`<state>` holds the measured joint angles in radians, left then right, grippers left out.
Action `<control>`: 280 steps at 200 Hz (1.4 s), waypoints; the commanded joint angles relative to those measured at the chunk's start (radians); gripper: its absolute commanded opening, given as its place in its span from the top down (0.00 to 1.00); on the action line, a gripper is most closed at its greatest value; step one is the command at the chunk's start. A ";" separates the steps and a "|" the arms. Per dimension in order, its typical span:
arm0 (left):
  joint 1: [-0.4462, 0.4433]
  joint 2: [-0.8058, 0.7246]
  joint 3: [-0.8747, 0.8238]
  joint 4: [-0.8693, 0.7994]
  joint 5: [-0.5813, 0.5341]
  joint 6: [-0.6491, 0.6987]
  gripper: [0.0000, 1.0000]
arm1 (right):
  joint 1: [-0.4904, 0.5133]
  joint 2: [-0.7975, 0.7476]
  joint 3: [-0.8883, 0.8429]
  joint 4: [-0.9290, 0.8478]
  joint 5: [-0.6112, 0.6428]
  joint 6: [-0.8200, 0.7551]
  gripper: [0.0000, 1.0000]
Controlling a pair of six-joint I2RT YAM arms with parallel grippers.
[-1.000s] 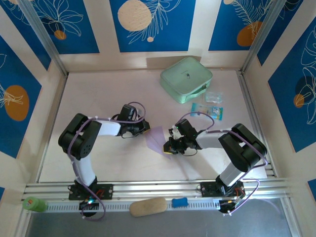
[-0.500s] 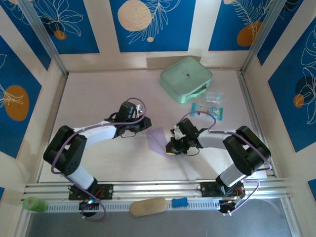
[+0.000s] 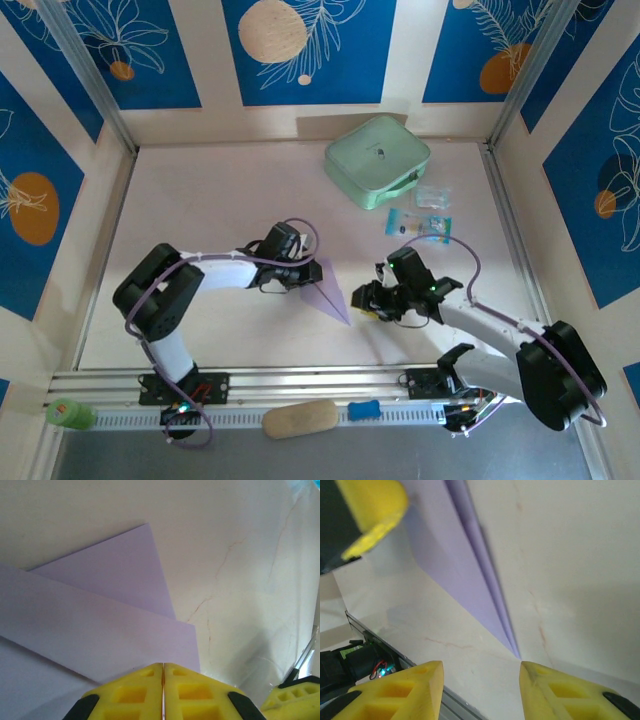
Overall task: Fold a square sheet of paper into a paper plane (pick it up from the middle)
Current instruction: Fourth fold the wing at the center of the table, then turn over the paper at the center of the table.
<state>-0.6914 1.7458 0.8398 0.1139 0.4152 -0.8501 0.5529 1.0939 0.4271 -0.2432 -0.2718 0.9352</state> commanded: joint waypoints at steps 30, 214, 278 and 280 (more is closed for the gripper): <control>0.004 0.044 0.051 0.000 0.004 0.026 0.88 | 0.036 0.018 -0.014 0.011 -0.074 0.100 0.56; 0.007 0.116 0.045 -0.114 -0.038 0.042 0.96 | 0.104 0.249 0.029 0.142 -0.054 0.162 0.63; 0.008 0.116 0.040 -0.110 -0.038 0.038 0.96 | 0.104 0.236 0.013 0.201 -0.025 0.183 0.67; 0.007 0.116 0.040 -0.109 -0.037 0.038 0.96 | 0.104 0.236 0.013 0.199 -0.025 0.183 0.67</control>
<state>-0.6876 1.8286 0.9035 0.0486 0.3916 -0.8200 0.6491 1.3300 0.4385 -0.0662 -0.3099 1.1084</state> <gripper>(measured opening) 0.041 0.332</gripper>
